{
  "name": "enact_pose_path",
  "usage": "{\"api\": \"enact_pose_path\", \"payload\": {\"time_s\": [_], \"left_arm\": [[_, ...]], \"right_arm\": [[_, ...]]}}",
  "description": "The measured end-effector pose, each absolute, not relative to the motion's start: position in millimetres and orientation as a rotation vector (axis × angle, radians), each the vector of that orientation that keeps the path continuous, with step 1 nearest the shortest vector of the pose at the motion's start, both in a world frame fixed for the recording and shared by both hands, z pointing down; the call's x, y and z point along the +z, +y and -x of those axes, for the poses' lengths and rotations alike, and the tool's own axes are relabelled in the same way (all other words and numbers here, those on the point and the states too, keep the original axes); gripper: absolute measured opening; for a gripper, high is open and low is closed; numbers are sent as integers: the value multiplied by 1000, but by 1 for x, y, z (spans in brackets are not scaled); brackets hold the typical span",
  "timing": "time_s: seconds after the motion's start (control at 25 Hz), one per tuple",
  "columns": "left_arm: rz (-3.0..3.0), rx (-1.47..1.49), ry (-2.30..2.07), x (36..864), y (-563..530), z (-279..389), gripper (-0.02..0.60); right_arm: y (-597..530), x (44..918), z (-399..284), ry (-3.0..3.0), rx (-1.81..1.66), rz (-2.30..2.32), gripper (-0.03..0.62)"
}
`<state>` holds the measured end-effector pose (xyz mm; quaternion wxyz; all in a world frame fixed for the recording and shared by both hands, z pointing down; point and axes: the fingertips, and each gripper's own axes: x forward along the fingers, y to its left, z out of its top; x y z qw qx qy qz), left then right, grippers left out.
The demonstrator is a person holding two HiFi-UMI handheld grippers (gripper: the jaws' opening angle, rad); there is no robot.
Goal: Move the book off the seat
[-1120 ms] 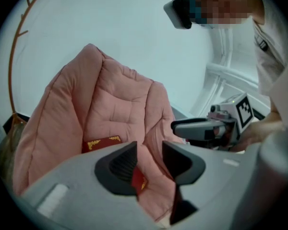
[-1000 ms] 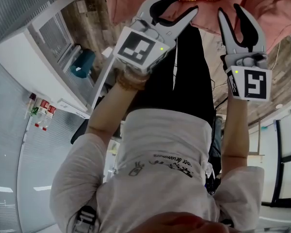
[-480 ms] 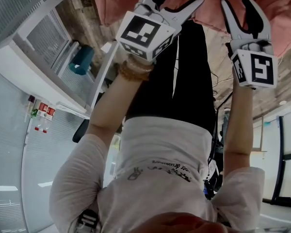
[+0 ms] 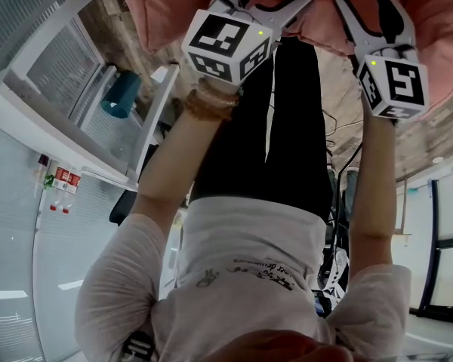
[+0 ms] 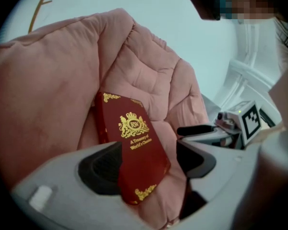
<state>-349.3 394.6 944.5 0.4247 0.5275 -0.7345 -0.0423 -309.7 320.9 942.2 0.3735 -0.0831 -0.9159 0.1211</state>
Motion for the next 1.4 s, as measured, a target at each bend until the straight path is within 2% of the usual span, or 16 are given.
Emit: {"api": "enact_pose_path", "payload": {"time_s": [0.44, 0.88, 1.12, 1.28, 1.4], "left_arm": [[-1256, -80, -1773, 1002, 397, 357, 420], [-1238, -43, -1720, 1026, 392, 358, 442], [-1228, -44, -1717, 1031, 388, 359, 442], [-1216, -23, -1722, 1035, 393, 363, 432], [-1205, -17, -1721, 1036, 395, 364, 390]], "right_arm": [[314, 1008, 317, -2251, 321, 232, 382], [309, 1044, 317, -2192, 336, 242, 403], [309, 1052, 316, -2187, 355, 249, 407], [318, 1052, 319, -2190, 367, 272, 356], [318, 1051, 318, -2188, 375, 261, 353]]}}
